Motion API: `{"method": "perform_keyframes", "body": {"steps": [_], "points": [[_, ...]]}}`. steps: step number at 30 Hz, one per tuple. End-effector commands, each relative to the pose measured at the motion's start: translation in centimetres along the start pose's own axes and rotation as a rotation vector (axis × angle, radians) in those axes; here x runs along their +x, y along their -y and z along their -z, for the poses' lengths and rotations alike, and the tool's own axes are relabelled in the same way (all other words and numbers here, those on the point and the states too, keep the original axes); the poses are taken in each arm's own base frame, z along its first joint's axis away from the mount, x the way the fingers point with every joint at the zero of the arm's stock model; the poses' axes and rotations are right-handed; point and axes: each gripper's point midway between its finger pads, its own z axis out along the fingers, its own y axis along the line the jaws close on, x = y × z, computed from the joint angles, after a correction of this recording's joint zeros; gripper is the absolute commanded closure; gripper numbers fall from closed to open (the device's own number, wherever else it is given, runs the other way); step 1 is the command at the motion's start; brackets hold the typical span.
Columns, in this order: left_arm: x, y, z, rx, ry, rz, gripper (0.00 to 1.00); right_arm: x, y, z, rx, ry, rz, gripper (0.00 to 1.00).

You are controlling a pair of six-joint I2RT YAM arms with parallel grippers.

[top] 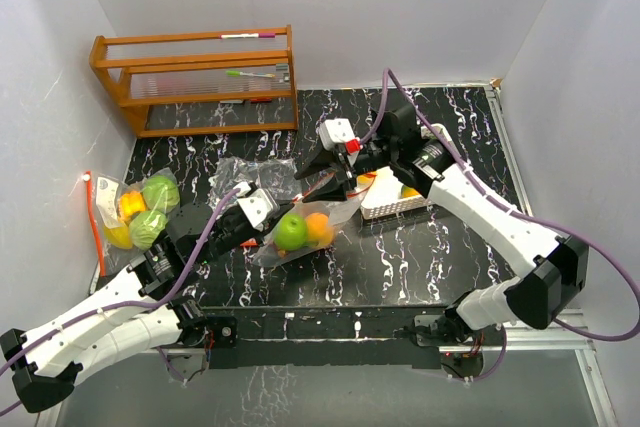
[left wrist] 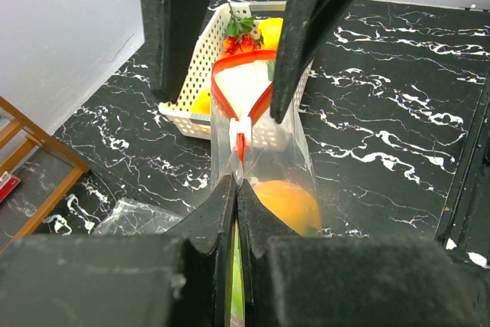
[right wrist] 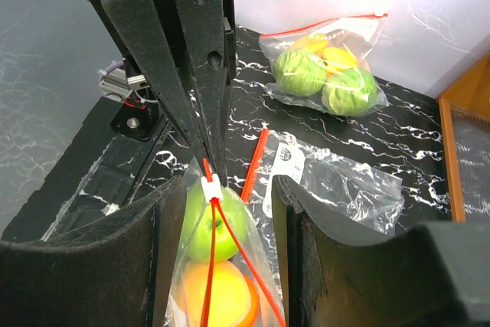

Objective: Place the food in the zip-top bag and seal the zipper
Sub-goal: Zip the zipper food storage bag.

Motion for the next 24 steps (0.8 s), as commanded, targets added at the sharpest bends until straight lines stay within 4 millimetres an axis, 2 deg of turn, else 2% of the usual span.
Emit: {"method": "perform_keyframes", "body": {"steps": [1, 7, 15, 24], "points": [[-1.8, -0.6, 0.4, -0.019, 0.048, -0.009, 1.00, -2.1, 0.8, -0.4, -0.014, 0.045, 0.090, 0.50], [-1.8, -0.7, 0.4, -0.025, 0.047, -0.013, 1.00, -1.0, 0.5, -0.8, -0.045, 0.033, 0.060, 0.51], [-1.6, -0.9, 0.5, -0.035, 0.041, -0.016, 1.00, -1.3, 0.4, -1.0, -0.066, 0.043, 0.060, 0.56], [-1.8, -1.0, 0.6, -0.041, 0.048, -0.015, 1.00, -0.3, 0.2, -1.4, -0.085, 0.025, 0.024, 0.57]]}}
